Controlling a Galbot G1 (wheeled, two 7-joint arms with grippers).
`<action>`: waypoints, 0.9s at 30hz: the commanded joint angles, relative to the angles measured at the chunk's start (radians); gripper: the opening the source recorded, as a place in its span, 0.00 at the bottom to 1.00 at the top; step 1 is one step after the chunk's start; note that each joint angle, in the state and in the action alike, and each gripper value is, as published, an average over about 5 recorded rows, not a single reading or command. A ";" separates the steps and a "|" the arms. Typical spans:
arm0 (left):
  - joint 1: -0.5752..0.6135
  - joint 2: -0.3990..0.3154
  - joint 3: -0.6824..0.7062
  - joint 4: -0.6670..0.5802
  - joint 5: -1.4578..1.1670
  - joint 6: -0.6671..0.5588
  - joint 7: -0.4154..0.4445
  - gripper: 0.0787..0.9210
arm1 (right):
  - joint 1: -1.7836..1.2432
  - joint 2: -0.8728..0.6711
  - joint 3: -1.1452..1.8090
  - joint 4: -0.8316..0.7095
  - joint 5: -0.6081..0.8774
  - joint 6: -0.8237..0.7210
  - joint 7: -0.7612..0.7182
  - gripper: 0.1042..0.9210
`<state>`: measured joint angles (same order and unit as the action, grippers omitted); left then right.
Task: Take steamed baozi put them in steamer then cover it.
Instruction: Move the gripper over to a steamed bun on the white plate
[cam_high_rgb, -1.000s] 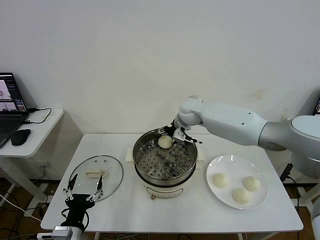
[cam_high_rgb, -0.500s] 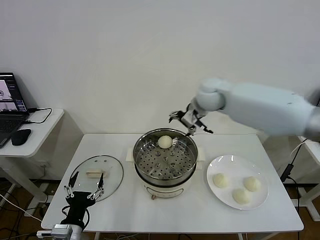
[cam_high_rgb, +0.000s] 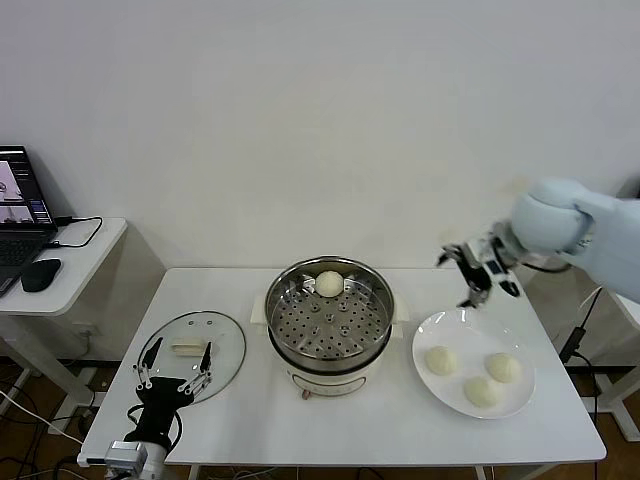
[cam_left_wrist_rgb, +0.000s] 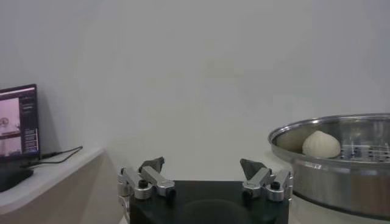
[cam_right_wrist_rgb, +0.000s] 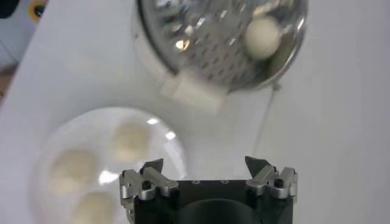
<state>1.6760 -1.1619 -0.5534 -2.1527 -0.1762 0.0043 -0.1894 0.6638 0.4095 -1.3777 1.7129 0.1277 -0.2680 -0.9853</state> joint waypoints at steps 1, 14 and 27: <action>-0.005 0.001 0.004 0.014 -0.001 0.002 0.001 0.88 | -0.416 -0.173 0.255 0.042 -0.098 -0.055 -0.010 0.88; 0.001 -0.009 -0.007 0.030 0.001 0.001 0.003 0.88 | -0.680 0.044 0.463 -0.144 -0.172 -0.033 0.026 0.88; 0.008 -0.017 -0.018 0.031 0.002 -0.001 0.004 0.88 | -0.701 0.193 0.478 -0.284 -0.188 -0.007 0.049 0.88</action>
<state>1.6832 -1.1787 -0.5708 -2.1245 -0.1747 0.0045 -0.1855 0.0390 0.5141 -0.9518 1.5125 -0.0371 -0.2804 -0.9459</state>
